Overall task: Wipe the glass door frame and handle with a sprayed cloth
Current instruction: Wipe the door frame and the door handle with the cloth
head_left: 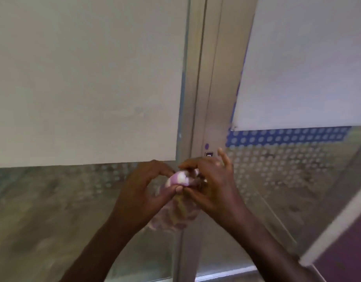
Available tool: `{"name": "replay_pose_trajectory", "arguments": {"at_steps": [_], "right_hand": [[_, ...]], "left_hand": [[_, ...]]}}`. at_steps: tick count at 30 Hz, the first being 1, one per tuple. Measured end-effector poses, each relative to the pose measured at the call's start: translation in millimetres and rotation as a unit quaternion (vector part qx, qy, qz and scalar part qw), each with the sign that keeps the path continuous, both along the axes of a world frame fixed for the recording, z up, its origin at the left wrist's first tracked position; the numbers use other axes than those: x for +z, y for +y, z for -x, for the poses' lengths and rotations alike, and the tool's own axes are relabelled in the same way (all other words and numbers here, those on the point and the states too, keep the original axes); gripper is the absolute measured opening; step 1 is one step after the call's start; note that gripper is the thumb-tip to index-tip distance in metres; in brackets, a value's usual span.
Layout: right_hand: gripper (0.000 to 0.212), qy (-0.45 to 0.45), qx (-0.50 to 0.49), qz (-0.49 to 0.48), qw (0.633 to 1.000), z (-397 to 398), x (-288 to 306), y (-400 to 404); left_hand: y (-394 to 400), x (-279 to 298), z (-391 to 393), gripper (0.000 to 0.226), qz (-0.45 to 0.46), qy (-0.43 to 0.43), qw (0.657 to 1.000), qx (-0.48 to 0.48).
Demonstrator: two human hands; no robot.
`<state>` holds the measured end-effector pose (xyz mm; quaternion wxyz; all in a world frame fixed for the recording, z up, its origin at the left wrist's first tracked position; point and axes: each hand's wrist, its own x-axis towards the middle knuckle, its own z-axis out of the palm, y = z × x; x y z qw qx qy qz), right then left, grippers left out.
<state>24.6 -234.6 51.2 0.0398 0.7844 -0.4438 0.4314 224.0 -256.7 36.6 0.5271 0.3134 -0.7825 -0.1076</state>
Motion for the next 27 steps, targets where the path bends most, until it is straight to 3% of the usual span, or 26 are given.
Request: {"name": "replay_pose_trajectory", "arguments": {"at_steps": [2,3,4,5,6,7,9,10,11,13,16,21,24,27], "right_hand": [[0.037,-0.049,-0.085,-0.001,0.995,21,-16,8],[0.033,-0.117,-0.126,-0.013,0.985,33,-29,15],[0.027,-0.229,-0.151,-0.039,0.961,41,-44,24],[0.021,-0.376,-0.166,-0.082,0.908,45,-59,32],[0.014,-0.522,-0.163,-0.148,0.824,45,-73,38],[0.02,-0.638,-0.15,-0.247,0.714,44,-89,40],[0.072,-0.766,-0.062,-0.413,0.489,35,-116,38],[0.092,-0.796,-0.009,-0.438,0.418,30,-122,35],[0.107,-0.815,0.043,-0.433,0.381,28,-124,30],[0.111,-0.854,0.129,-0.362,0.351,31,-120,19],[0.086,-0.881,0.224,-0.26,0.325,49,-109,-1],[0.088,-0.879,0.18,-0.177,0.404,89,-112,-23],[0.07,-0.873,0.166,-0.16,0.43,92,-107,-39],[0.07,-0.867,0.158,-0.127,0.455,90,-101,-50]], "left_hand": [[-16,-12,21,0.016,-0.004,0.005,1.0,-0.006],[-23,-19,33,0.015,-0.012,0.011,1.0,-0.012],[-29,-26,44,0.016,-0.014,0.016,1.0,-0.019],[-35,-32,54,0.017,-0.007,0.018,0.999,-0.031],[-40,-37,63,0.018,0.003,0.017,0.999,-0.048],[-44,-41,73,0.021,0.016,0.01,0.997,-0.07],[-50,-48,91,0.027,0.041,-0.022,0.993,-0.108],[-54,-52,99,0.028,0.054,-0.042,0.99,-0.123],[-57,-57,107,0.027,0.069,-0.062,0.986,-0.138],[-62,-67,119,0.022,0.101,-0.097,0.976,-0.169],[-70,-81,131,0.011,0.133,-0.136,0.959,-0.211],[-85,-94,138,0.004,0.133,-0.151,0.95,-0.239],[-95,-99,141,0.007,0.118,-0.163,0.951,-0.235],[-100,-98,138,0.019,0.116,-0.188,0.955,-0.197]]}}
